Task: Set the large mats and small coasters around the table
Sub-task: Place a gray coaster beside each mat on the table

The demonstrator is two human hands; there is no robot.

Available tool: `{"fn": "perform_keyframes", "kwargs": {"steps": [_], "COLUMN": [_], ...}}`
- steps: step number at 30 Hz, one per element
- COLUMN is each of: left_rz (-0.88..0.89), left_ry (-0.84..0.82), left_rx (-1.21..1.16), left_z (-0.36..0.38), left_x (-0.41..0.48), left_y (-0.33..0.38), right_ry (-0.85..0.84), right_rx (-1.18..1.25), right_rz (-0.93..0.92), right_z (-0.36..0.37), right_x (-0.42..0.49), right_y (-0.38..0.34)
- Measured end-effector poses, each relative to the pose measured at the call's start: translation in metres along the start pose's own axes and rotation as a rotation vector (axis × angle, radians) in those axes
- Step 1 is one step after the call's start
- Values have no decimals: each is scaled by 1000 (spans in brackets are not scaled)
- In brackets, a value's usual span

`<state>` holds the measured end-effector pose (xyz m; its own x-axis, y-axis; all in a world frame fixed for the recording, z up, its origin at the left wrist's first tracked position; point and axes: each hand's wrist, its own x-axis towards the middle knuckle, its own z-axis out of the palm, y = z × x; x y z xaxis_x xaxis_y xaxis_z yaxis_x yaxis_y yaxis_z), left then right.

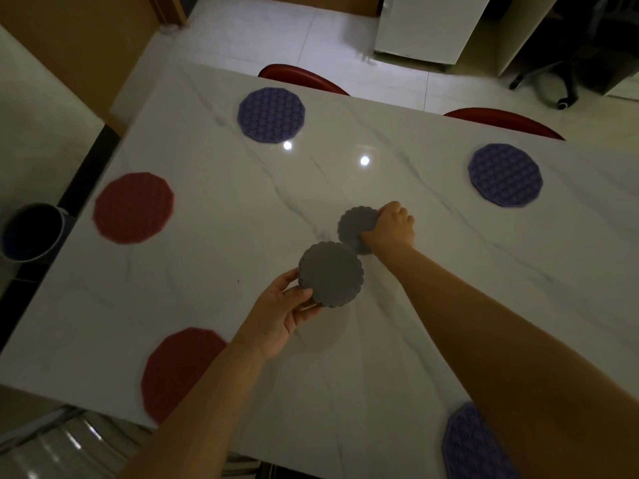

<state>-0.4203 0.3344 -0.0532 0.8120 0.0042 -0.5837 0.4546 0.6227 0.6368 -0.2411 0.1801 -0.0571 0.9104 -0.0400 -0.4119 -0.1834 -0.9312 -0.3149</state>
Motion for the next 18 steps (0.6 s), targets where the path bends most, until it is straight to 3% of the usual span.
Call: {"fn": "perform_keyframes", "kwargs": {"steps": [8, 15, 18], "left_rz": [-10, -25, -19], "left_ry": [-35, -64, -79], "left_rx": [-5, -27, -22], "left_z": [4, 7, 12], "left_x": [4, 2, 0], "left_y": [0, -2, -2], "right_ry": [-12, 185, 171], "right_rx": [65, 600, 945], "right_rz": [35, 12, 67], "right_z": [-5, -49, -68], "right_x": [-5, -54, -78], "right_y": [19, 58, 71]}}
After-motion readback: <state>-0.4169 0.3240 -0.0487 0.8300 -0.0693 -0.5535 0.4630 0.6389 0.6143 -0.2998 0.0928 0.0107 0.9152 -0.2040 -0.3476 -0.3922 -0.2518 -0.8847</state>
